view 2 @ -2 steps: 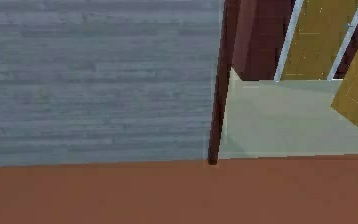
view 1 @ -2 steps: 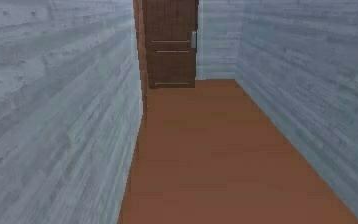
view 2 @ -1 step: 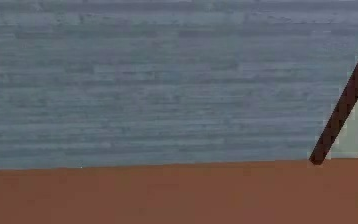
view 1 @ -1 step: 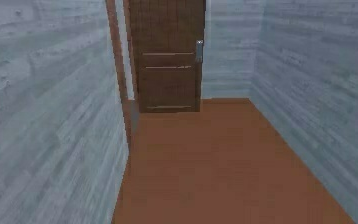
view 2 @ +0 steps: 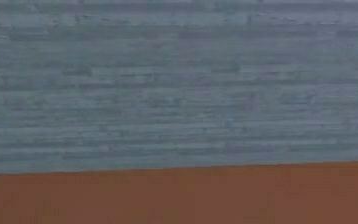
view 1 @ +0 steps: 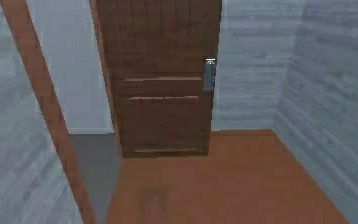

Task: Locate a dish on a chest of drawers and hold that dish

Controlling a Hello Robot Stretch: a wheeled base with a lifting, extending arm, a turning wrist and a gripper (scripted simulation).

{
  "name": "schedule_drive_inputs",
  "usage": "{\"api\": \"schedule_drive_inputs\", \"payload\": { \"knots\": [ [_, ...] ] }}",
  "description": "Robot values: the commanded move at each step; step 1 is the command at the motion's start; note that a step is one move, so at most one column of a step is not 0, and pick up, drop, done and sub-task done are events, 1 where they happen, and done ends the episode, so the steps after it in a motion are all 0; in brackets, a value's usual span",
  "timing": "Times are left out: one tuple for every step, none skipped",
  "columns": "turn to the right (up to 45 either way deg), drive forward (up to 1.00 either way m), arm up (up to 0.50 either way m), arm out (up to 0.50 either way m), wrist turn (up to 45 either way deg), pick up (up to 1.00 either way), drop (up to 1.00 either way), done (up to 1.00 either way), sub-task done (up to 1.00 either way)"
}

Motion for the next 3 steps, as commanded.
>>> {"api": "schedule_drive_inputs", "payload": {
  "knots": [
    [-3.0,0.00,0.00,0.00,0.0,0.00,0.00,0.00,0.00],
    [0.0,1.00,0.00,0.00,0.0,0.00,0.00,0.00,0.00],
    [-9.0,0.00,0.00,0.00,0.0,0.00,0.00,0.00,0.00]
  ]
}}
